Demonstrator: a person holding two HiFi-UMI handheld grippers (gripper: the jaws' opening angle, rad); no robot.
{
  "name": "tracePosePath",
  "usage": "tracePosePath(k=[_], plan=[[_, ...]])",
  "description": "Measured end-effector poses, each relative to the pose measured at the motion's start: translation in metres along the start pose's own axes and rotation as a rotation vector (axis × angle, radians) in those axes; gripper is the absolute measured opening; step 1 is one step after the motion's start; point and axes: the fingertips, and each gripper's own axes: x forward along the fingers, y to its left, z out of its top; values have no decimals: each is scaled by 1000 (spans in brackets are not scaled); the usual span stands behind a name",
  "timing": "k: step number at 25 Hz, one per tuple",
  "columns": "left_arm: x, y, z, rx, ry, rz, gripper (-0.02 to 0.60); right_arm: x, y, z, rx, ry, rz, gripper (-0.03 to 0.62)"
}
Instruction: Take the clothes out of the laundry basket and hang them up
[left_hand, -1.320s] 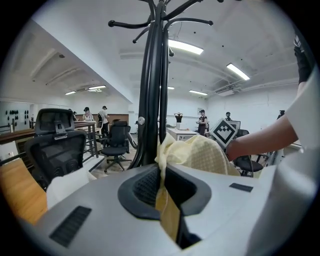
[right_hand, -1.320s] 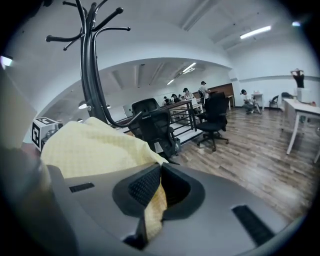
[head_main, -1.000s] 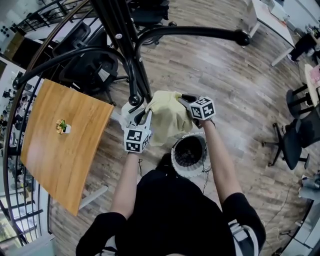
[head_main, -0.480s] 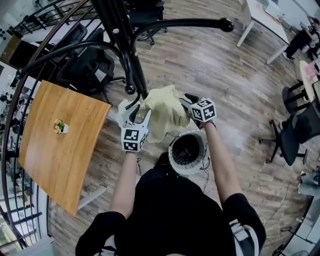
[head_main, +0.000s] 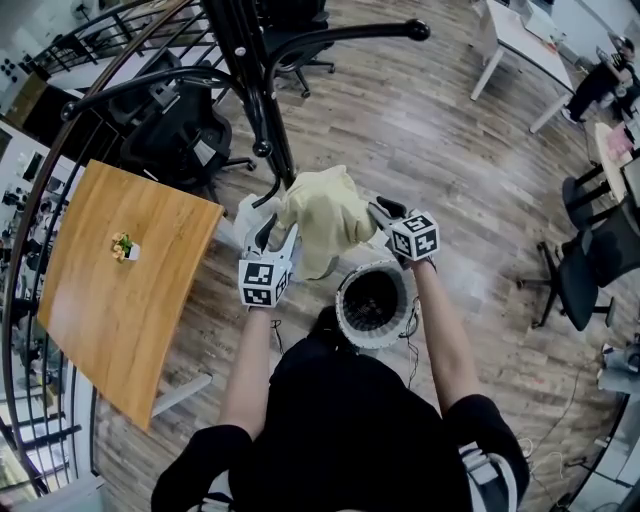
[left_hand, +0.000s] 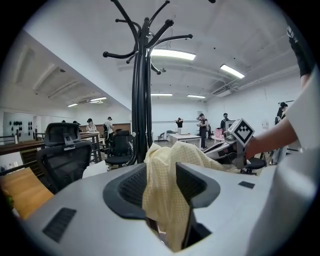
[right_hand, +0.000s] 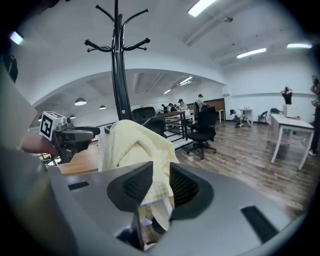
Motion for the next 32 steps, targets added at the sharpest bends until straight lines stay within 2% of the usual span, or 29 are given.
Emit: tracePosePath(k=[6,11,16,21,32], plan=[[-20,-14,-4,-7,-1,-16,182,-31,19,-2,-9,-63,-19,8],[-30,-24,-5,3,-2,-17,139,-54,36,4,-96,-105,-67,6],[-38,-35,-3,6,-12,-27,76,-74,47,2,-109,-128,-67,6],[-48,-45,-4,8,-17,-22,43,-92,59,-4,-108,-139,-64,6],[-71,-50,-19,-33,4,2,34,-112,82,-20,-111,-149,-46,6]])
